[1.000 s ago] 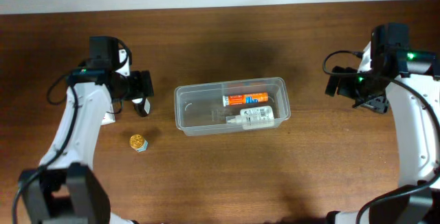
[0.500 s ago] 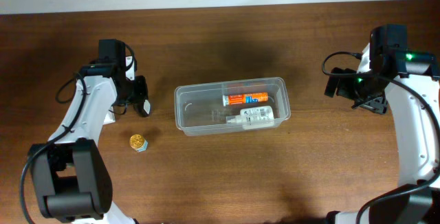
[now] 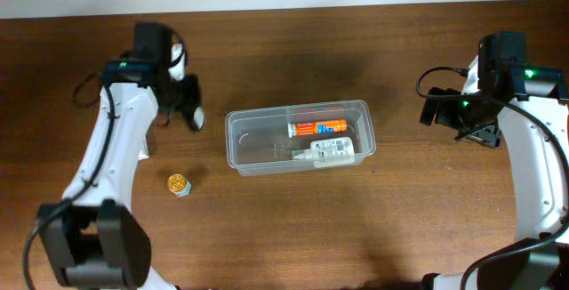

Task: Pack container
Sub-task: 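Grasp the dark brown bottle with the left gripper, drop into container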

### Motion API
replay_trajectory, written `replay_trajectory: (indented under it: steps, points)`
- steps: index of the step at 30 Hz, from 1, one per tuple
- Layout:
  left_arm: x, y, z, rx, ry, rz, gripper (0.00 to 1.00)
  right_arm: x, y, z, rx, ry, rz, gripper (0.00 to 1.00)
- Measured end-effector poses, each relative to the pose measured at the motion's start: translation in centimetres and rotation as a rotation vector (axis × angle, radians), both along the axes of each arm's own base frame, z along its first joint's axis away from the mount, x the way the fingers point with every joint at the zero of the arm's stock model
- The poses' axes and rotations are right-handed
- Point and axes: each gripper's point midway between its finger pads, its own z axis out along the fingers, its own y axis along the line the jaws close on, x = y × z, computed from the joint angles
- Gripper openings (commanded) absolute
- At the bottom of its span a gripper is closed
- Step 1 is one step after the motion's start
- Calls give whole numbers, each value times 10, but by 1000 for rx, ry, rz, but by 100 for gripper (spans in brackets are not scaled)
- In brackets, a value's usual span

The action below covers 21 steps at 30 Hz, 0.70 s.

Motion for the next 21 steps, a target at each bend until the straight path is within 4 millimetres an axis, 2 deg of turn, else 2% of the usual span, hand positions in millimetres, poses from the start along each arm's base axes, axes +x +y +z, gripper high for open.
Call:
replay_trajectory:
  steps: [1,2,3,4,6,9,13,14,15,16,19,21]
  points:
    - [3,-16,19,-3,-51,-38,1,0,0,0,0,0,0,98]
    - [3,-42,45,-16,-118,-95,1,1,0,0,0,-2,1,98]
    - [-1,-62,58,-26,-150,-141,1,1,0,0,-1,-4,1,98]
    - [-8,-85,70,-37,-178,-198,1,1,0,0,-1,-4,0,98]
    - [-19,-113,74,-47,-182,-266,0,1,0,0,0,-4,0,98]
    - [-40,-160,63,-53,-149,-384,1,1,0,0,-1,-4,0,98]
    - [-53,-201,36,-45,-93,-479,3,1,0,0,-1,-3,0,98]
    - [-54,-208,26,-39,-73,-493,7,1,0,0,0,-3,0,98]
    - [-53,-212,17,-34,-57,-500,34,0,0,0,0,0,0,98]
    - [-51,-215,5,-27,-37,-503,48,0,0,0,0,1,0,98]
    - [-47,-217,-20,-10,13,-499,60,-1,0,0,1,5,1,98]
    - [-46,-216,-26,-1,26,-497,67,-2,0,0,2,7,0,98]
